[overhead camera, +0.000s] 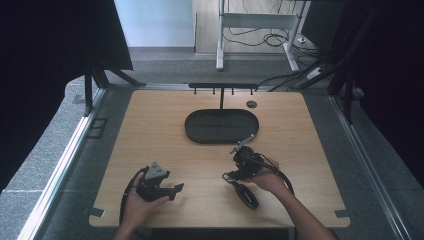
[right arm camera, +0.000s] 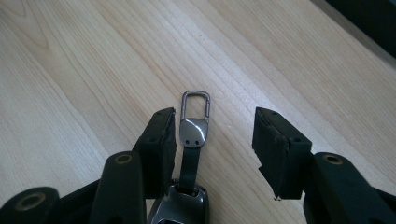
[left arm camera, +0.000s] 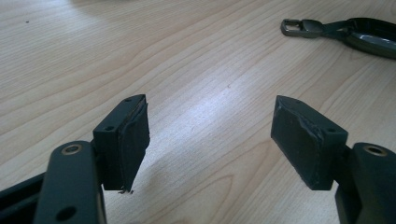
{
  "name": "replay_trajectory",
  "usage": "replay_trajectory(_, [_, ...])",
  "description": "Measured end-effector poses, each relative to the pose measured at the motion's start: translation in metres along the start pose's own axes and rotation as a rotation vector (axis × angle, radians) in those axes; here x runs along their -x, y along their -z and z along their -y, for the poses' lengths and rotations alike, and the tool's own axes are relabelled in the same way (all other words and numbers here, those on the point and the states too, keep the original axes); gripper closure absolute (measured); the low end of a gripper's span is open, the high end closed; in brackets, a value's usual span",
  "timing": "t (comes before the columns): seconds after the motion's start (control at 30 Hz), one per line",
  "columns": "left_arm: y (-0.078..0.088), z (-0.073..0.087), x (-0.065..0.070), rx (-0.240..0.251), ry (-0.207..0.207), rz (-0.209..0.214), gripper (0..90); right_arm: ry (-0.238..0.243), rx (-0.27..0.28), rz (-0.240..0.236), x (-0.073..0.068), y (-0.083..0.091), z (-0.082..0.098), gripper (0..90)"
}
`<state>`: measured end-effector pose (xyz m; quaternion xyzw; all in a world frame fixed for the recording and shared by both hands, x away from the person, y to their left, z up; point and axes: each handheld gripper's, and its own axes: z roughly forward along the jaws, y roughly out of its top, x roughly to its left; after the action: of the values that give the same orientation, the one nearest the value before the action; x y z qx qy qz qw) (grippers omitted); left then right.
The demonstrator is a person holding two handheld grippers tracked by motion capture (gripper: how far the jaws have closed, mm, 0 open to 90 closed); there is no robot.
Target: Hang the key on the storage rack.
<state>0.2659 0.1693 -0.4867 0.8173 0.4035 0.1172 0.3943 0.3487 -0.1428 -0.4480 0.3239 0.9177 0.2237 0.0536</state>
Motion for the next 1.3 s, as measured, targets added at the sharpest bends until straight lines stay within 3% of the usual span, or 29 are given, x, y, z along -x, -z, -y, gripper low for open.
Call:
replay_trajectory(0.6, [0.000, -0.001, 0.003, -0.002, -0.009, 0.005, 28.4, -0.015, -0.072, 0.006, 0.001, -0.015, 0.003, 50.1])
replay_trajectory(1.3, [-0.001, -0.001, 0.003, 0.004, -0.011, 0.001, 28.5, -0.003, -0.191, 0.010, -0.007, -0.033, 0.007, 57.8])
